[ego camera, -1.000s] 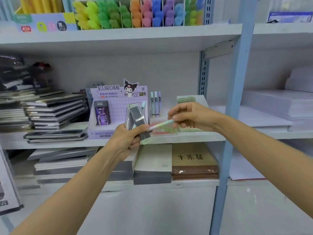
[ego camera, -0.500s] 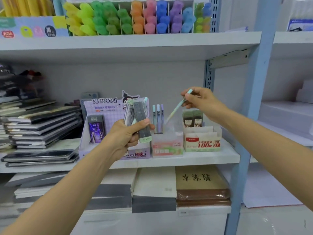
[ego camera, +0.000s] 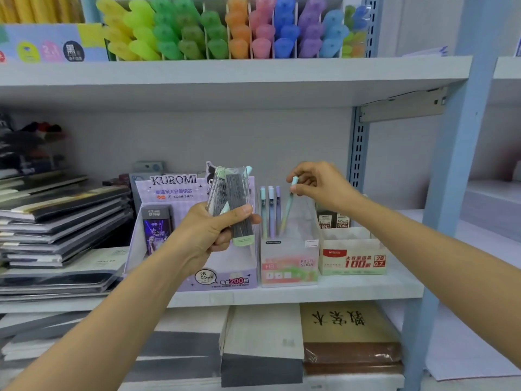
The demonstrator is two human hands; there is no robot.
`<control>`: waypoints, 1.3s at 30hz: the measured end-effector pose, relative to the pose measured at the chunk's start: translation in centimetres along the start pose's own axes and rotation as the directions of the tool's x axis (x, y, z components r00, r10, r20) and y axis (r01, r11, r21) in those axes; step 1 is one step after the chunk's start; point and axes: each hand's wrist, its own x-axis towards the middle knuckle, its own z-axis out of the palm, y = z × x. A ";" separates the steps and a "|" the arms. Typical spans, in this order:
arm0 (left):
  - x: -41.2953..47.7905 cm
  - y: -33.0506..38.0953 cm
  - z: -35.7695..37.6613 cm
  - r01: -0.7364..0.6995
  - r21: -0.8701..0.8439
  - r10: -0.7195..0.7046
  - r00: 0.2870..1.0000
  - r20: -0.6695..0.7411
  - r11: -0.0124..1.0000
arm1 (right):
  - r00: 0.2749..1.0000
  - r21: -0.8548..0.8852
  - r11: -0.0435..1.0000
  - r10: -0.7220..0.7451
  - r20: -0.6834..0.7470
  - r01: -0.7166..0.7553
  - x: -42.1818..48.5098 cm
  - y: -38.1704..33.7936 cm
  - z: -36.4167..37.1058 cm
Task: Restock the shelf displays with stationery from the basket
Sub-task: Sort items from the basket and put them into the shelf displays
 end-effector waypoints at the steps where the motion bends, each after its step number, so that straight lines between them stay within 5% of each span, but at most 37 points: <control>1: 0.1 0.0 0.0 0.004 0.003 -0.004 1.000 0.001 1.000 | 1.000 0.002 1.000 -0.005 0.003 0.005 0.1 0.0 -0.1; 7: 0.6 0.0 0.0 0.017 0.001 -0.017 1.000 -0.005 1.000 | 0.994 0.077 0.996 -0.043 -0.102 0.051 0.7 -0.2 -0.5; 18: 1.1 -0.9 -0.2 0.028 0.010 -0.028 1.000 0.005 1.000 | 0.996 -0.016 0.999 -0.035 0.081 0.037 0.9 0.2 -0.5; 39: 0.7 -1.0 0.0 0.024 0.010 -0.024 0.998 0.050 1.000 | 0.997 0.013 1.000 0.017 -0.075 -0.016 1.1 0.2 1.5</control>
